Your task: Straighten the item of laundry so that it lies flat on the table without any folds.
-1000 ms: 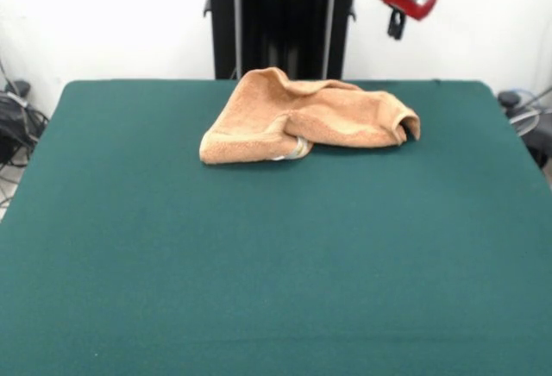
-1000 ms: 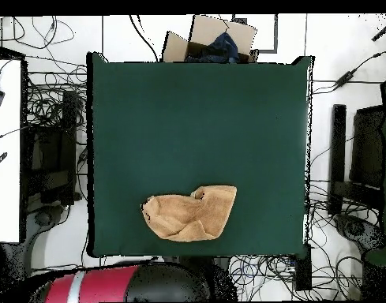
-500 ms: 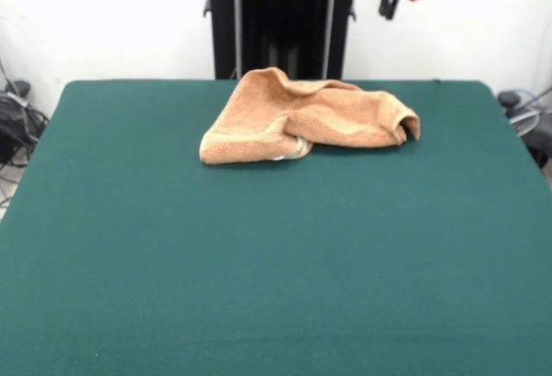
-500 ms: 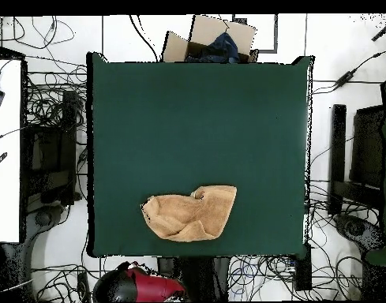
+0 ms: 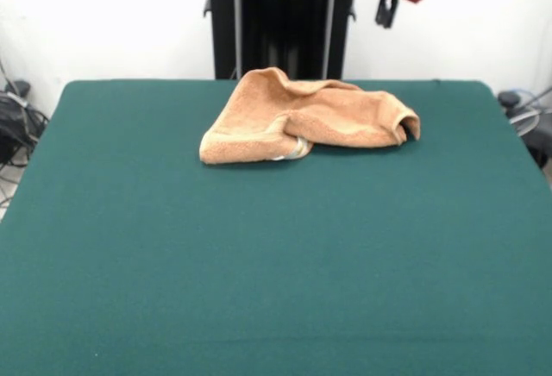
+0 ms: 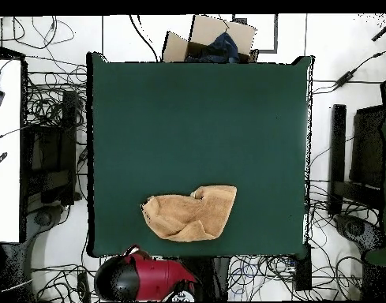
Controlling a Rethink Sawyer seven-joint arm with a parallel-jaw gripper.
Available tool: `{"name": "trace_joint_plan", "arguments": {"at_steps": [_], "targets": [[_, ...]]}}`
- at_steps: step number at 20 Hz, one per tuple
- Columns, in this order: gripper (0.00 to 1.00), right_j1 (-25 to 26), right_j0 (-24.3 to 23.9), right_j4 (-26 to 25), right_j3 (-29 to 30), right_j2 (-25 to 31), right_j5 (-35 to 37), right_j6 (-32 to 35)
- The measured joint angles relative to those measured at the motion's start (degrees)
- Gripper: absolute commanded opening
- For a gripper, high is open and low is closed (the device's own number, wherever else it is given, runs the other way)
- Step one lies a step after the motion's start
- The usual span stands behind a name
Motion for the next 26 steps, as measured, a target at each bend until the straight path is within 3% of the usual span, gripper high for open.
{"name": "trace_joint_plan", "arguments": {"at_steps": [9,17,26], "targets": [[0.0,0.04,-2.57,-7.54,-5.58,0.02,0.02,0.0],[0.0,-0.84,-5.46,-10.82,-8.84,0.01,0.04,0.0],[0.0,0.89,-5.24,-13.82,-13.58,-0.02,-0.14,0.0]]}}
